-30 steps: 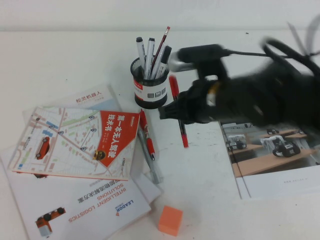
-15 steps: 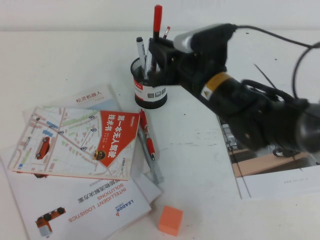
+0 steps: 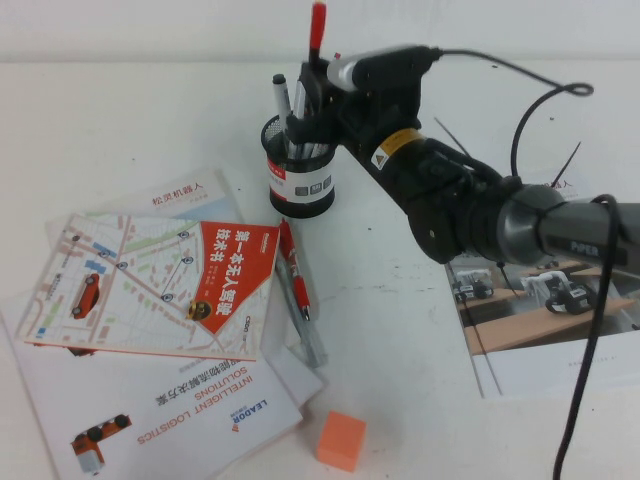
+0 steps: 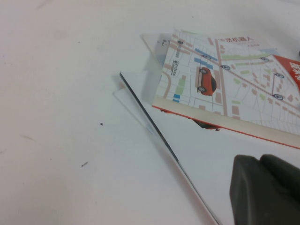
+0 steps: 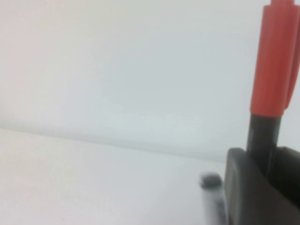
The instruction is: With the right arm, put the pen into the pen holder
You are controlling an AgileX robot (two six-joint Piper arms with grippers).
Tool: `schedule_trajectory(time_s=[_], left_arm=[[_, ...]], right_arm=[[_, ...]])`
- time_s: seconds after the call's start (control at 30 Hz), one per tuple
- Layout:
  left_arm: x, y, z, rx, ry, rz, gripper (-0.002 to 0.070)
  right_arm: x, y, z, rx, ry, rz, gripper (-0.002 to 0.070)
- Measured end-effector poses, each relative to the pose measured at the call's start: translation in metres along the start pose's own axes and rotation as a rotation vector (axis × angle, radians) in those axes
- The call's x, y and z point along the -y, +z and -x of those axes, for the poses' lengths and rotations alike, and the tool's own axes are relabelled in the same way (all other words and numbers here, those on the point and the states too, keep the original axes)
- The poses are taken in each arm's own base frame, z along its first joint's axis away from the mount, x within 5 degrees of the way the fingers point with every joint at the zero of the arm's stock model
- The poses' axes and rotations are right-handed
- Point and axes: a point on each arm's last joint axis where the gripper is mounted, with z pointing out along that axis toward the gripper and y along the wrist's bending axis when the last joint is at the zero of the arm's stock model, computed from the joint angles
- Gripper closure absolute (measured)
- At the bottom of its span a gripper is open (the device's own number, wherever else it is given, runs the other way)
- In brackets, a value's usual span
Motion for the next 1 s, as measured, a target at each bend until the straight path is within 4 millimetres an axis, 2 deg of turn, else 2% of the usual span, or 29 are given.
schedule_trajectory(time_s=[0.1,0.23,0.33,0.4,0.47,0.5,0.6,0.67,0.77,1.0], left_arm=[[0.0,0.0,0.0,0.0,0.0,0.0,0.0677],[0.0,0.0,0.0,0.0,0.0,0.0,0.0678],[0.0,0.0,0.0,0.0,0.0,0.0,0.0678],[0.0,0.0,0.0,0.0,0.0,0.0,0.0678],[0.0,0.0,0.0,0.0,0.0,0.0,0.0678],[0.0,0.0,0.0,0.0,0.0,0.0,0.0678],[0.0,0.0,0.0,0.0,0.0,0.0,0.0678],[0.0,0.0,0.0,0.0,0.0,0.0,0.0678],[0.0,0.0,0.0,0.0,0.0,0.0,0.0677],[0.0,0.0,0.0,0.0,0.0,0.0,0.0678]], right_arm=[[0.007,0.001,-0.012,-0.025,0.013,-0.024,0.0472],[0.012,0.002,-0.016,-0.038,0.022,-0.041,0.0323],[0.01,0.001,-0.007,-0.046,0.023,-0.043,0.0289],[0.007,-0.001,0.009,-0.062,0.028,-0.045,0.0358],[0.001,-0.007,0.03,-0.079,0.033,-0.046,0.0521],[-0.003,-0.012,0.043,-0.081,0.037,-0.044,0.0577],[-0.011,-0.031,0.077,-0.063,0.046,-0.037,0.0657],[-0.014,-0.05,0.096,-0.047,0.05,-0.037,0.0677],[-0.016,-0.082,0.111,-0.048,0.051,-0.037,0.0689],[-0.017,-0.167,0.112,-0.118,0.05,-0.048,0.0694]])
